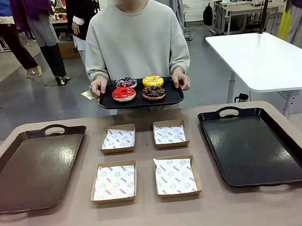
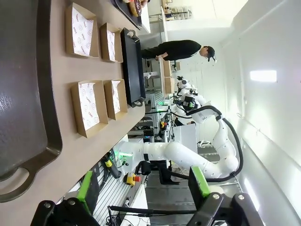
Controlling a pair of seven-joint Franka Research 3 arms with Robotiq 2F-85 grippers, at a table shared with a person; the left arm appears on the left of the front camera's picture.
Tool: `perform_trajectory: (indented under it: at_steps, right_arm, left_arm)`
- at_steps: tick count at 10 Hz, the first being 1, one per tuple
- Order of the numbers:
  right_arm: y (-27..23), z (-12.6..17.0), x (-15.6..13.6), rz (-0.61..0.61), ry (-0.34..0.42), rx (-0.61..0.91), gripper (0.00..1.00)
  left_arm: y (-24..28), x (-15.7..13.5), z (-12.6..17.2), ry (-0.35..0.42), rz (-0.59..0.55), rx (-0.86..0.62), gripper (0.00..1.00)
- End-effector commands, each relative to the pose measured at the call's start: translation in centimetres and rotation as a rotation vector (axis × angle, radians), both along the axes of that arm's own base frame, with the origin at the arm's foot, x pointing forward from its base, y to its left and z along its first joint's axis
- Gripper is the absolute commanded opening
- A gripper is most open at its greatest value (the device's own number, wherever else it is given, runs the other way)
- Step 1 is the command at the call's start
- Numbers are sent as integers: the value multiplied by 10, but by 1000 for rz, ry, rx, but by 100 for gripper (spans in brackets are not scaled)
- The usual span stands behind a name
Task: Individually package the donuts and arrange them on the tray.
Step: Pick up one Paper togo box.
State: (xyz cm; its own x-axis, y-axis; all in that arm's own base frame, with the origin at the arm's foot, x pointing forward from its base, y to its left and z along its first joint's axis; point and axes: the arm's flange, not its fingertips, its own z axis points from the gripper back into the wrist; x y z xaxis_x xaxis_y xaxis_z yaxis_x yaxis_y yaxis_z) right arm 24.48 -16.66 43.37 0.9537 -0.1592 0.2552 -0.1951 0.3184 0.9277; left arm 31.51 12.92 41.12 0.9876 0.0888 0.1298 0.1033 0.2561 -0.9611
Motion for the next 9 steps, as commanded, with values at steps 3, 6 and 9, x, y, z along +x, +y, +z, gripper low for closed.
perform_trajectory:
  at_steps: [3,6,9]
  right_arm:
    - [0,0,-1,5,-16,9,100]
    - [0,0,-1,5,-16,9,100]
    - [0,0,-1,5,-16,9,100]
  left_arm:
    - [-1,-1,0,5,20,-11,100]
    - [-1,-1,0,5,20,-11,100]
    - [-1,-1,0,5,20,-11,100]
